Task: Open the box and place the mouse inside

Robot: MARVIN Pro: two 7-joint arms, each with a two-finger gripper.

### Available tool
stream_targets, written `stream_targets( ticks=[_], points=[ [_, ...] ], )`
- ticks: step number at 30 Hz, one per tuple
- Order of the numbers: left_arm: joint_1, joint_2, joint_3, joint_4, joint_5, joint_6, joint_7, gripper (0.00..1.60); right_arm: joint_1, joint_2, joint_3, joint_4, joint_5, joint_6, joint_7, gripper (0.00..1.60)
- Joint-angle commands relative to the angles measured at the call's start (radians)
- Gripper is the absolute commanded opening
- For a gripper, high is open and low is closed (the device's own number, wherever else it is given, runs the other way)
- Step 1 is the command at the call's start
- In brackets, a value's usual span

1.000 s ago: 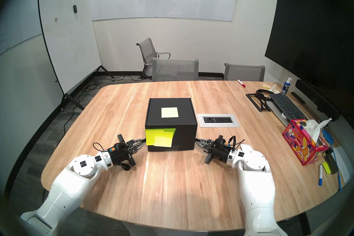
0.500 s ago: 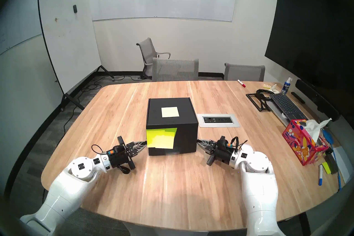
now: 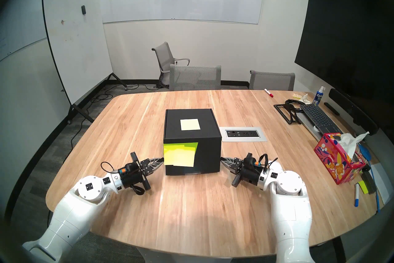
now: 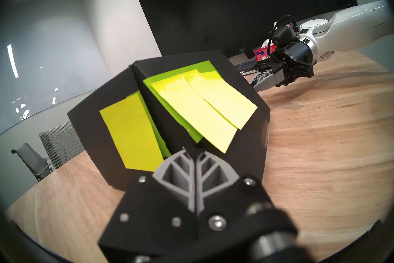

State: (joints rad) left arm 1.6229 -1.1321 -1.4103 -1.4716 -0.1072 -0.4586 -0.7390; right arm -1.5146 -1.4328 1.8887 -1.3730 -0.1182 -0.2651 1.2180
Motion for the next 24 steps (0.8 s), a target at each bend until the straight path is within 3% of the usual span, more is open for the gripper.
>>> stream_targets(
  ticks=[1,24],
  points=[
    [0.002,-0.010,0.001,-0.056,-0.010,-0.005,0.002,0.00,0.005,-0.011,0.000,-0.037,0.019,0.000,0.008,0.00],
    [0.039,-0.005,-0.010,-0.108,-0.016,-0.006,-0.001,0.00,-0.023,-0.021,0.021,-0.094,0.028,0.021,0.020,0.00]
  ],
)
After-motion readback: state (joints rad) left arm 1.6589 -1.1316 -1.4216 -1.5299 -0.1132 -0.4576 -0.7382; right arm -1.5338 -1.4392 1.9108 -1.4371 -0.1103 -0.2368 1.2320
